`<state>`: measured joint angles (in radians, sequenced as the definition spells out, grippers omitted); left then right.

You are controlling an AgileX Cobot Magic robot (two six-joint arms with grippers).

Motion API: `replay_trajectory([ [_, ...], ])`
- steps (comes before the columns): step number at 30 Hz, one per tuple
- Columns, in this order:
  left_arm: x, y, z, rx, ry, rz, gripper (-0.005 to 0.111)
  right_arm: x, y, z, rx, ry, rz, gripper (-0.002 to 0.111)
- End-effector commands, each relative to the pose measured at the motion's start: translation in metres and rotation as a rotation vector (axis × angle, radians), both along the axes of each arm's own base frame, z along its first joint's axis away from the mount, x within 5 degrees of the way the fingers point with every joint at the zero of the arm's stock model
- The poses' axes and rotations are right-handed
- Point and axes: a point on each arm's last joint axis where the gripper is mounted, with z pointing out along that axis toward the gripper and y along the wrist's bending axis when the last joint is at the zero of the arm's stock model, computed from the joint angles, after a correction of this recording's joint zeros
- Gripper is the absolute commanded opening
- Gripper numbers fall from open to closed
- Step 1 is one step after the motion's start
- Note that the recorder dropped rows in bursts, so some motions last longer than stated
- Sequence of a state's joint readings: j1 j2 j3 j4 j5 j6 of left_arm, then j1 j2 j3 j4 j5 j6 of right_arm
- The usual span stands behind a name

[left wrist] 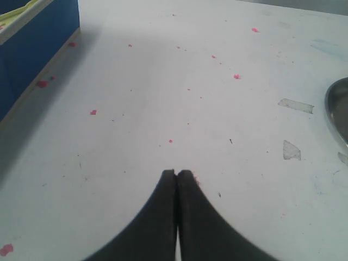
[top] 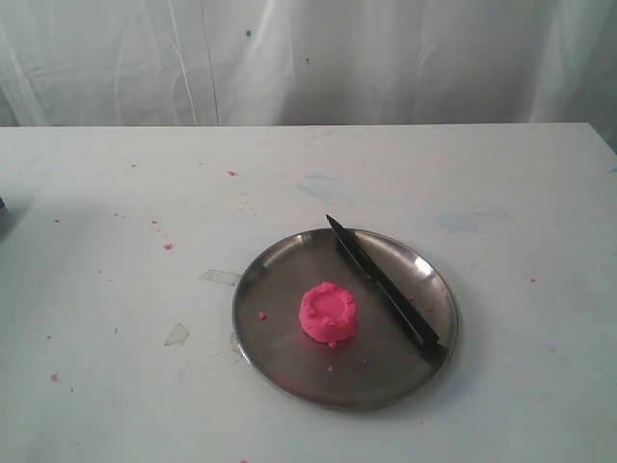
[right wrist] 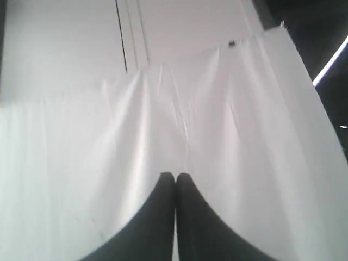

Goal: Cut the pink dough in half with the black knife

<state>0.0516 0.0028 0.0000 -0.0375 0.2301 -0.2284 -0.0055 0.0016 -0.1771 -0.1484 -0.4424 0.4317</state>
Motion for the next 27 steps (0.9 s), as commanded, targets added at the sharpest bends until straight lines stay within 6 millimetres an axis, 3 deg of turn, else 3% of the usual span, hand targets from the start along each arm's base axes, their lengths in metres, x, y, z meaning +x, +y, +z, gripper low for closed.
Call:
replay_trajectory([
  [1, 0.0, 0.0, 0.0, -0.004, -0.001, -0.005, 0.0, 0.009, 0.001, -0.012, -0.253, 0.171, -0.162, 0.0],
  [4, 0.0, 0.0, 0.0, -0.004, -0.001, -0.005, 0.0, 0.005, 0.004, -0.002, -0.245, 0.054, -0.134, 0.0],
  [9, 0.0, 0.0, 0.0, -0.004, -0.001, -0.005, 0.0, 0.001, 0.003, 0.041, -0.116, -0.168, -0.064, 0.0],
  [11, 0.0, 0.0, 0.0, -0.004, -0.001, -0.005, 0.0, 0.011, 0.001, 0.058, -0.113, -0.149, -0.09, 0.0],
  [14, 0.0, 0.0, 0.0, -0.004, -0.001, -0.005, 0.0, 0.047, 0.0, 0.06, -0.298, 0.035, -0.237, 0.0],
  [18, 0.0, 0.0, 0.0, -0.004, -0.001, -0.005, 0.0, 0.108, -0.004, 0.023, -0.43, 0.443, -0.25, 0.0],
  [24, 0.0, 0.0, 0.0, -0.004, -0.001, -0.005, 0.0, 0.186, -0.007, -0.046, -0.207, 0.831, -0.121, 0.0],
  [26, 0.0, 0.0, 0.0, -0.004, -0.001, -0.005, 0.0, 0.205, -0.004, -0.069, -0.213, 0.981, -0.081, 0.0],
  [27, 0.0, 0.0, 0.0, -0.004, -0.001, -0.005, 0.0, 0.22, 0.003, -0.086, -0.27, 1.157, -0.033, 0.0],
])
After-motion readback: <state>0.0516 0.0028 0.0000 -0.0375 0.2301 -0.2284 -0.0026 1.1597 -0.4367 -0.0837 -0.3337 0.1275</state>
